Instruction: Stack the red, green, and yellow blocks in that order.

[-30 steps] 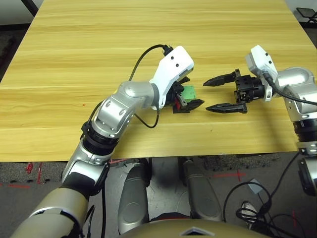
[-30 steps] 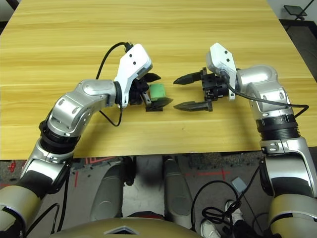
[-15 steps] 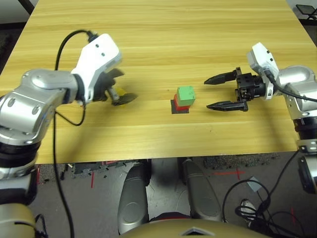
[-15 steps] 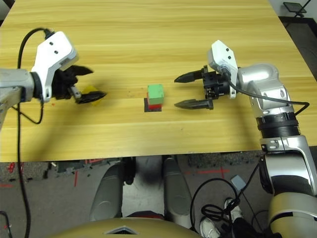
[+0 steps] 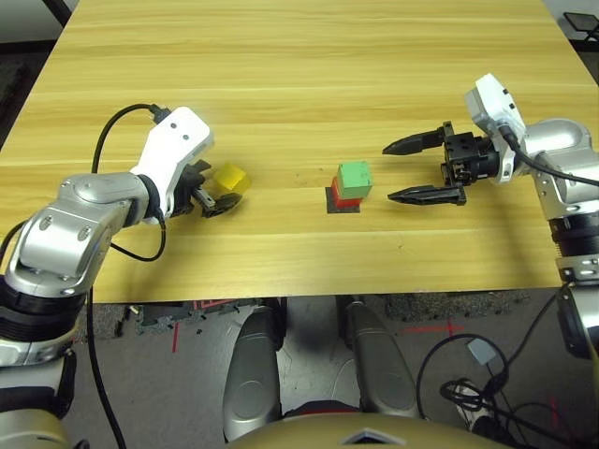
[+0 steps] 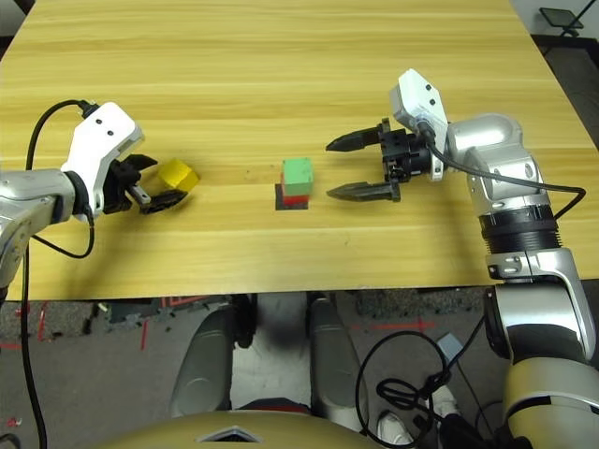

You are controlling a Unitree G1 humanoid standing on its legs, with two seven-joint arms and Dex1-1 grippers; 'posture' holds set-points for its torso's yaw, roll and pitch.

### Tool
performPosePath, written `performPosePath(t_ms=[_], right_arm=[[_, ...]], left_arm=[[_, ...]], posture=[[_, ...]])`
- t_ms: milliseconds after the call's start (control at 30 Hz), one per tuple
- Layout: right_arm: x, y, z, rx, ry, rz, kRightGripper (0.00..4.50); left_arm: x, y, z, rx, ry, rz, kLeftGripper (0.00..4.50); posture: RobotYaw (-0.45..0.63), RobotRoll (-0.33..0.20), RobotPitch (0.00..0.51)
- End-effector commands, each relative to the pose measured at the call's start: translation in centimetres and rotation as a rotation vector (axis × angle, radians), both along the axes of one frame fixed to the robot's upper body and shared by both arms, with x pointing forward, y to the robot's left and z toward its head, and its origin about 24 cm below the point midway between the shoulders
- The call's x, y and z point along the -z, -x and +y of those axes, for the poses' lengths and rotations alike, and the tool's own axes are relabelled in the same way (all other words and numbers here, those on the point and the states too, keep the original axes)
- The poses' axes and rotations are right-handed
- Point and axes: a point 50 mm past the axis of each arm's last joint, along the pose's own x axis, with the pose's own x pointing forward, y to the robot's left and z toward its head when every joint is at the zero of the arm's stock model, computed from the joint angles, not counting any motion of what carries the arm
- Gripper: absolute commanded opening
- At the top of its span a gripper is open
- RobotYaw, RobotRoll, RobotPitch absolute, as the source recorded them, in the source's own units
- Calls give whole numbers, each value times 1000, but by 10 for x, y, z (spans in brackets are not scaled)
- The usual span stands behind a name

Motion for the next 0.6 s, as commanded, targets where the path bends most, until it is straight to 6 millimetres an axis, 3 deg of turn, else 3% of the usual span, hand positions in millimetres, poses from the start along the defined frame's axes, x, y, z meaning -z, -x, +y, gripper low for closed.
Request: performPosePath(t_ms=[33,167,200,267,433,600], right_arm=[[0,1,0,-3,21,-1,4500],[1,1,0,-1,22,-1,4500],[1,2,0,0,22,-1,4500],[1,2,0,2,22,-1,4500],[1,1,-1,6,18,-3,4500],[2,0,-2,12,17,-3,4500]], left_arm=[[5,-3,-3,1,-5,3,4445],[9,-2,-6,-4,5,12,4461],[9,-2,-7,-7,6,13,4288],[12,1,-8,-10,5,30,3845],[15,7,-11,-24,21,58,2057],[-2,4,-13,0,46,9,2073]], posture=[[136,-10,288],[132,-11,286],[131,-9,284],[131,-8,283],[133,-7,281],[150,-5,279]])
